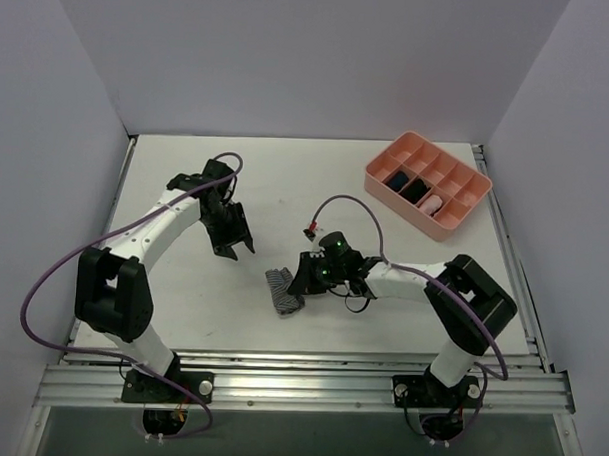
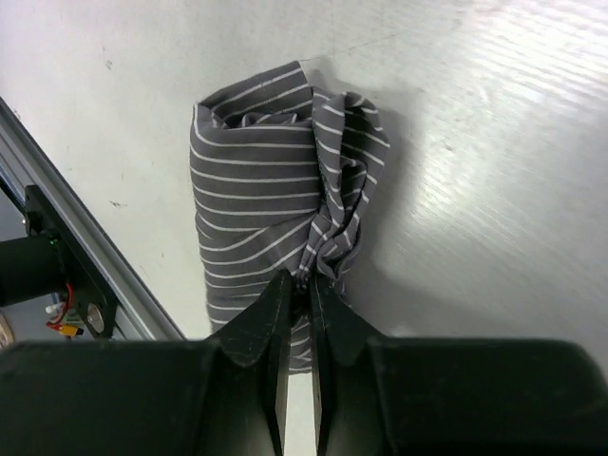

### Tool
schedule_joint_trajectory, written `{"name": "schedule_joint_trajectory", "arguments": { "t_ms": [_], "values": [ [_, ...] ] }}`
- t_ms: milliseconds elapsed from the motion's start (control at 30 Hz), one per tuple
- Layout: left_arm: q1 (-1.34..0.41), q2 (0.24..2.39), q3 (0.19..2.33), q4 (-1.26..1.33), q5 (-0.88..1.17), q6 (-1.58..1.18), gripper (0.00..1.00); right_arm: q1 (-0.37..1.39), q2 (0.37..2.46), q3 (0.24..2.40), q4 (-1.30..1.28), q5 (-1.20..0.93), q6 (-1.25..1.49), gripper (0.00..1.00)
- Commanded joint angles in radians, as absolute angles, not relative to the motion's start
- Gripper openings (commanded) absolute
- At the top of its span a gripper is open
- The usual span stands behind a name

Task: Roll the underwear
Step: Place the rolled underwear into the container

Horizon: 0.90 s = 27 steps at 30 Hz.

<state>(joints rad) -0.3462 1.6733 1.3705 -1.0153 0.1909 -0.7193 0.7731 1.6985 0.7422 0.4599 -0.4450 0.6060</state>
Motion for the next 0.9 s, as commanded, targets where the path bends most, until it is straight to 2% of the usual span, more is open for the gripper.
{"name": "schedule_joint_trajectory", "arguments": {
  "t_ms": [0, 400, 567, 767, 867],
  "values": [
    [-0.324, 1.600, 1.373, -1.040, 0.199, -0.666, 0.55, 0.726, 1.596, 0.793, 0.310, -0.445, 0.633, 0.00],
    [-0.319, 1.629, 1.321, -0.942, 0.308, -0.629, 0.55, 0.571, 1.497, 0.963, 0.140, -0.433, 0.643, 0.00],
    [-0.321, 1.629, 1.324, -0.925, 0.351, -0.626, 0.55, 0.402, 1.471, 1.092, 0.000, -0.332, 0.617, 0.00],
    [-0.330, 1.611, 1.289, -0.896, 0.411, -0.612, 0.55, 0.172, 1.574, 1.322, -0.178, -0.169, 0.568, 0.00],
    [-0.334, 1.605, 1.287, -0.905, 0.440, -0.606, 0.55, 0.114, 1.658, 1.486, -0.271, -0.072, 0.543, 0.00]
  ]
}}
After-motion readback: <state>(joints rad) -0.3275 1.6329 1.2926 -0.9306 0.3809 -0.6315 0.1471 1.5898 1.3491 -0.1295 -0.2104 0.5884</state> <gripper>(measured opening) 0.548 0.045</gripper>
